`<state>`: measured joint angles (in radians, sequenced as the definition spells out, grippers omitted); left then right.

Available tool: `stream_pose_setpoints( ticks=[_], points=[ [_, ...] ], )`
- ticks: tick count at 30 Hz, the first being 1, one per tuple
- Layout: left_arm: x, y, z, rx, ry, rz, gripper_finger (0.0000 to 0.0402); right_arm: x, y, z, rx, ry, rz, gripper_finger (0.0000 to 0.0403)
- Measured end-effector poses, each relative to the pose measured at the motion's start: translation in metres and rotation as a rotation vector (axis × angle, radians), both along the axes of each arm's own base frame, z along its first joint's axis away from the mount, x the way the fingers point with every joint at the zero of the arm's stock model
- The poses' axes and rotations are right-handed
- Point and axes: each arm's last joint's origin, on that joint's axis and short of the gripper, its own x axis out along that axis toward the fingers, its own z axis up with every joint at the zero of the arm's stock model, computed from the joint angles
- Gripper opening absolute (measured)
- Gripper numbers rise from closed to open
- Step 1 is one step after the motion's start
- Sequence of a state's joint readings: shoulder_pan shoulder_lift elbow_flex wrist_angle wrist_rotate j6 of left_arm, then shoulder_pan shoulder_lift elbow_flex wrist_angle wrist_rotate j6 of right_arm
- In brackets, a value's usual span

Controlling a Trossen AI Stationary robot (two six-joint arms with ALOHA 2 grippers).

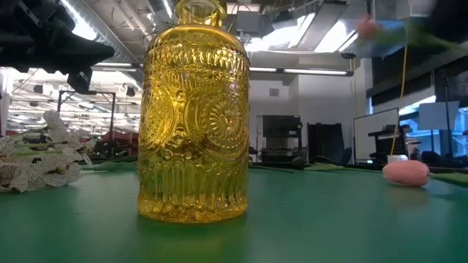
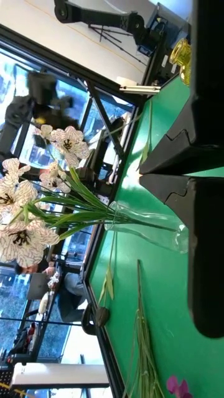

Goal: Sort flowers into vase by color
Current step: Put the pink tulip flower into the transparent vase

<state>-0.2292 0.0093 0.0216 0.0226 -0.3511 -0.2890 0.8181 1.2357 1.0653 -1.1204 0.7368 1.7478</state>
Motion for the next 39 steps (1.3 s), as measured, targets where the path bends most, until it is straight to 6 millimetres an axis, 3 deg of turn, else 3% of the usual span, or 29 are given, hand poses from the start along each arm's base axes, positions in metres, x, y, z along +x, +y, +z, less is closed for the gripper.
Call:
stream_pose_setpoints(
  ticks=[4, 8, 16, 20, 23, 26, 31, 39],
  points=[
    [0.000, 0.000, 0.000, 0.000, 0.000, 0.000, 0.0000, 0.007, -0.002, 0.025, -0.291, -0.214, 0.009, 0.0003],
    [0.000, 0.000, 0.000, 0.000, 0.000, 0.000, 0.0000, 0.016, -0.008, 0.036, -0.533, -0.319, -0.060, 0.0002],
    [0.000, 0.000, 0.000, 0.003, 0.000, 0.001, 0.0000, 0.050, -0.037, 0.047, -0.675, -0.277, -0.200, 0.0001],
    [0.000, 0.000, 0.000, 0.003, 0.000, 0.001, 0.0000, 0.084, -0.042, 0.060, -0.653, -0.261, -0.032, 0.0001],
    [0.000, 0.000, 0.000, 0.003, 0.000, 0.002, 0.0000, 0.109, -0.043, 0.075, -0.685, -0.369, 0.214, 0.0001],
    [0.000, 0.000, 0.000, 0.002, 0.000, 0.001, 0.0000, 0.119, -0.047, 0.087, -0.772, -0.473, 0.361, 0.0000],
    [0.000, 0.000, 0.000, 0.001, 0.000, 0.000, 0.0000, 0.127, -0.069, 0.094, -0.901, -0.471, 0.390, 0.0000],
    [0.000, 0.000, 0.000, 0.002, 0.000, -0.001, 0.0000, 0.152, -0.111, 0.090, -0.914, -0.574, 0.458, 0.0000]
  ],
)
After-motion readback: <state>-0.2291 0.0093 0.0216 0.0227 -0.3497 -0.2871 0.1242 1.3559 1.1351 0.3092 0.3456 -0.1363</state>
